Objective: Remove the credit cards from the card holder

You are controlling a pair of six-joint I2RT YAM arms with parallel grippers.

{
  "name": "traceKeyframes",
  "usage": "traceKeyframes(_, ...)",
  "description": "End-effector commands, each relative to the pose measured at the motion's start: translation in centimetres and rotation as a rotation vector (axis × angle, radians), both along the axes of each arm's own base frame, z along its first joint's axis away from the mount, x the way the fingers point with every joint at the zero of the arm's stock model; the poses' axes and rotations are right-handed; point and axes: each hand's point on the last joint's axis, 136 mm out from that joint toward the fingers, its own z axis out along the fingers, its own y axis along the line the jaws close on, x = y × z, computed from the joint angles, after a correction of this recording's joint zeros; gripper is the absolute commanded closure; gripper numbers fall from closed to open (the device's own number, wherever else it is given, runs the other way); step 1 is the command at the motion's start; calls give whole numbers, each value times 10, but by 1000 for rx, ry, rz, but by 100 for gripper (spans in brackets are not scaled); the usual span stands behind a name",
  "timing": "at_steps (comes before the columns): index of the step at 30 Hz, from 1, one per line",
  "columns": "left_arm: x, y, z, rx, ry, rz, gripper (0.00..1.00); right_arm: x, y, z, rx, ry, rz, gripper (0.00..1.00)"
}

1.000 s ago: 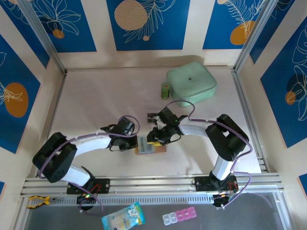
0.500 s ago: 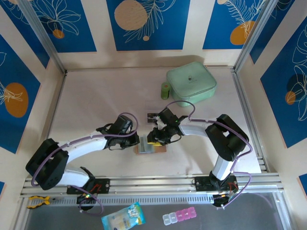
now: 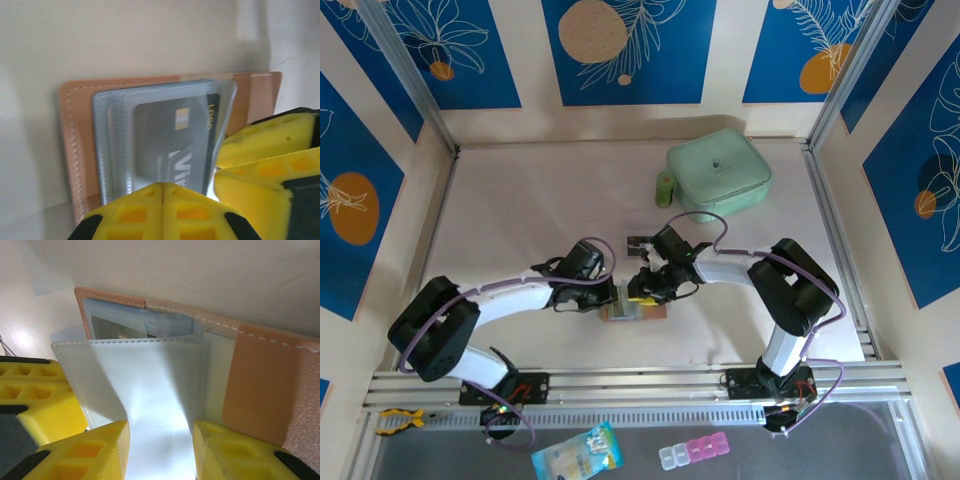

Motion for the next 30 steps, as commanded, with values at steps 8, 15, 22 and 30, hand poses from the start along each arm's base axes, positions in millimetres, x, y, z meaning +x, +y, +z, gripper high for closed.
traceKeyframes(8, 7, -22, 16, -57, -17, -28, 94, -3, -6, 11, 15, -10, -3, 61)
traceKeyframes(15, 12, -32, 25, -80, -32, -42, 93, 4, -25, 22, -36, -67, -38, 60)
traceKeyframes(22, 14, -48, 25, -94, -26, -67, 93, 5, -51, 25, -99, -94, -69, 60)
traceKeyframes(30, 14, -73, 21, -103, -9, -112, 93, 4, -75, 25, -141, -110, -106, 60)
